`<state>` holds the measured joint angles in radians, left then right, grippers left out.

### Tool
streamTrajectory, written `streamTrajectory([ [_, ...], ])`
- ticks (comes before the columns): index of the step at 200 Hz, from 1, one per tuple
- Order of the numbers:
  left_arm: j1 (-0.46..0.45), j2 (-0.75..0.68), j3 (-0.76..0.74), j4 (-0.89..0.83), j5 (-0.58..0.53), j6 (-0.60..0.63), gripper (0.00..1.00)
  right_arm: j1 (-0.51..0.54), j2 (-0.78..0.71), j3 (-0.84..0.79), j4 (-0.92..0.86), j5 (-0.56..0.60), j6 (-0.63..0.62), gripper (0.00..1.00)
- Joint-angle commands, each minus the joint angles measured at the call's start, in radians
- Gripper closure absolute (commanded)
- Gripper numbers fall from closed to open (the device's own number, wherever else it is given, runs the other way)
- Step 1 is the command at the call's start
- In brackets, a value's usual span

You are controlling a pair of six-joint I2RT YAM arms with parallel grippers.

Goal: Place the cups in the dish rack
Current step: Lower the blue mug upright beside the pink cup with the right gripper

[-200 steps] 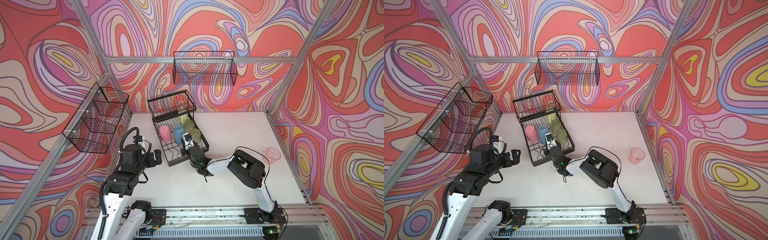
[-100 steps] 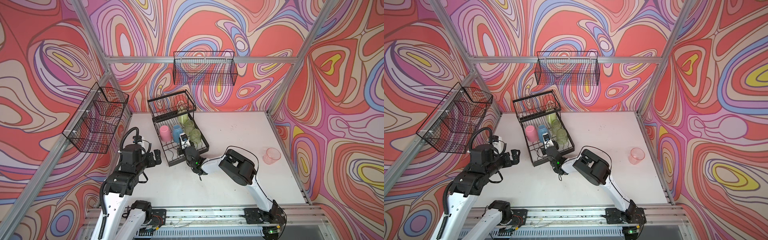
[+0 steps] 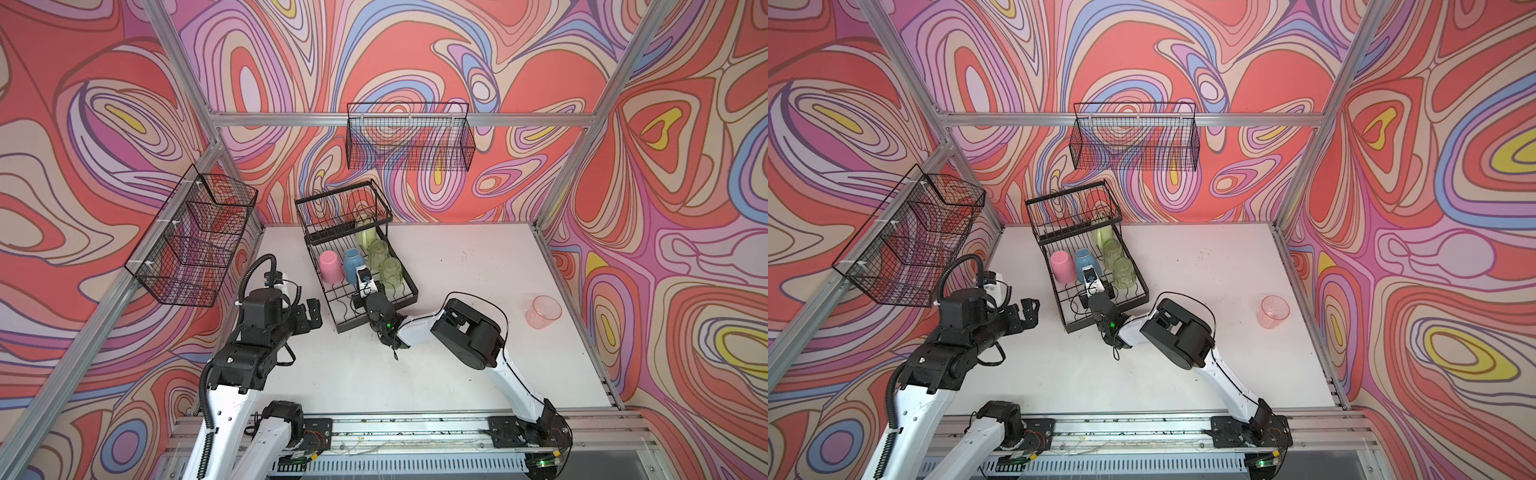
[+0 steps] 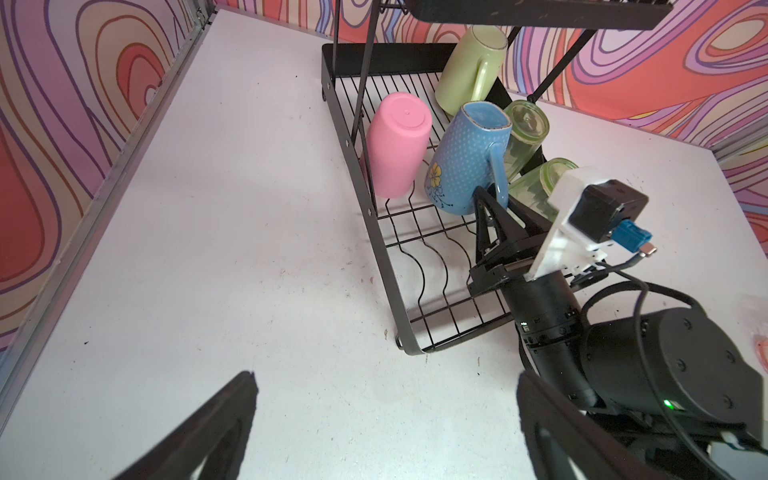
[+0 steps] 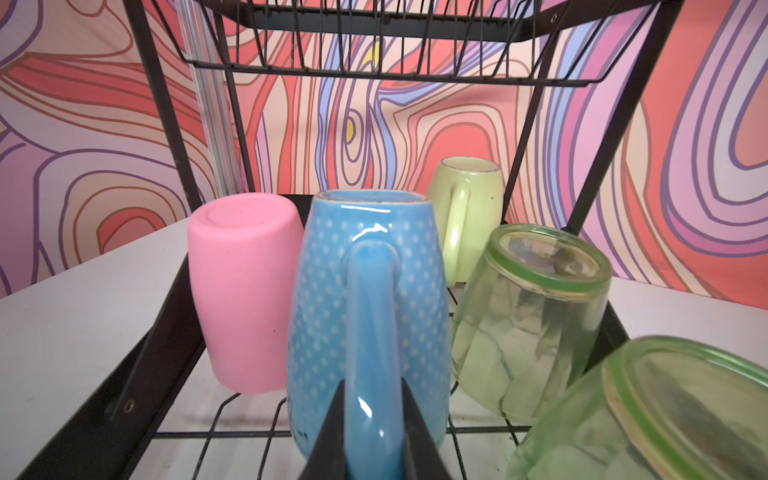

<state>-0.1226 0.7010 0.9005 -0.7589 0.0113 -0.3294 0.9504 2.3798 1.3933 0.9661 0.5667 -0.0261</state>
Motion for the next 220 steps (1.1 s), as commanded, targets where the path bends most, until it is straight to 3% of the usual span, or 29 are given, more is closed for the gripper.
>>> streamTrajectory([
  [1, 0.008, -0.008, -0.013, -0.005, 0.008, -0.002, 0.0, 0.004, 0.019, 0.031, 0.047, 0.02, -0.013, 0.95],
  [220, 0.013, -0.018, -0.015, -0.004, 0.022, -0.005, 0.0, 0.003, -0.067, 0.054, -0.321, 0.052, 0.073, 0.88],
])
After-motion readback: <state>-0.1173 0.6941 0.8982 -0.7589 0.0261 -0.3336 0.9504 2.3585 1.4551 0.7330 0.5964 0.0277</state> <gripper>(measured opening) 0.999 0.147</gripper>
